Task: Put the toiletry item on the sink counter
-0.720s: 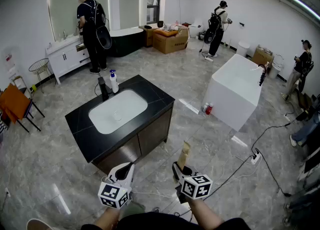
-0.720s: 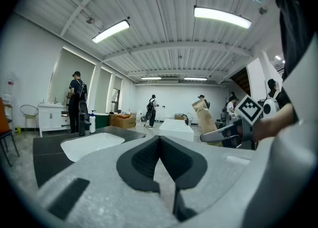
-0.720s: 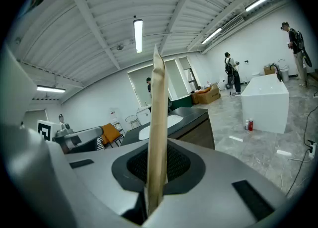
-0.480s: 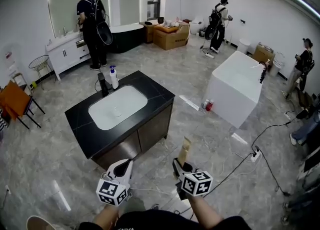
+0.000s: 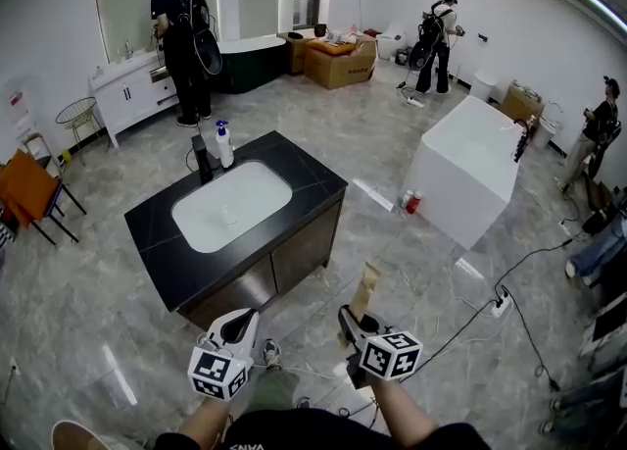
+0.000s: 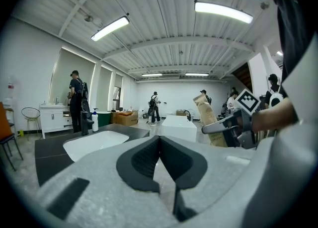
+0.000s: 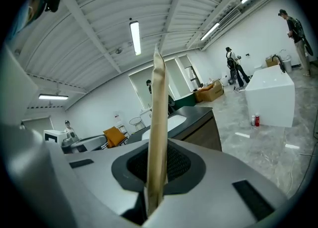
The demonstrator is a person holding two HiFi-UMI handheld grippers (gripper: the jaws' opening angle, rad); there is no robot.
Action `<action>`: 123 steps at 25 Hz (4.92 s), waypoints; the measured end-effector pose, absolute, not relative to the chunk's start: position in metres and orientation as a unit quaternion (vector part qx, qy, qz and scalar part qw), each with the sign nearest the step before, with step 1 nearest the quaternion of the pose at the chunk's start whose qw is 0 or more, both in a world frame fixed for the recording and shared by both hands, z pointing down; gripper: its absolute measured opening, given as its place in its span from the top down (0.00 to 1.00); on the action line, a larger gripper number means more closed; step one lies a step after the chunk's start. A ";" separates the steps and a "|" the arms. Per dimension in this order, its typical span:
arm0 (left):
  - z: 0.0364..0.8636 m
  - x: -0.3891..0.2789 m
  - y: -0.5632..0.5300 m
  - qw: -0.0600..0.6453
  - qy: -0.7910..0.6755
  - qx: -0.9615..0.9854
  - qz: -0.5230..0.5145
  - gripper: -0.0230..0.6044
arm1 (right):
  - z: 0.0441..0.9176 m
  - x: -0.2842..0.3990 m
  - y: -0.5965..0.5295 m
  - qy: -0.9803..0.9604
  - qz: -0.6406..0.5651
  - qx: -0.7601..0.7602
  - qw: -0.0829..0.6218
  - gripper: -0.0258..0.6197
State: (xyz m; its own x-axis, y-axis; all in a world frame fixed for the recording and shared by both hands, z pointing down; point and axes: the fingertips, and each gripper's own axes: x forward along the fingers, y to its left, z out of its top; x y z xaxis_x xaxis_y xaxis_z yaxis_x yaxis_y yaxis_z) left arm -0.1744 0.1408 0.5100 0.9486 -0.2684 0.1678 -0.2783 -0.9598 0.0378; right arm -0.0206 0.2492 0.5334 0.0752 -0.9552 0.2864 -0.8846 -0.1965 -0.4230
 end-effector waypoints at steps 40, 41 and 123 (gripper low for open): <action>0.526 0.029 -0.172 0.065 -0.131 0.984 0.101 0.95 | 0.555 0.198 -0.073 0.620 -0.284 -0.731 0.014 0.93; 0.526 0.035 -0.179 0.066 -0.140 0.983 0.101 0.95 | 0.557 0.206 -0.082 0.626 -0.285 -0.726 0.009 0.93; 0.564 0.064 -0.260 0.110 -0.436 0.888 0.097 0.95 | 0.704 0.316 -0.387 0.714 -0.322 -0.580 -0.224 0.77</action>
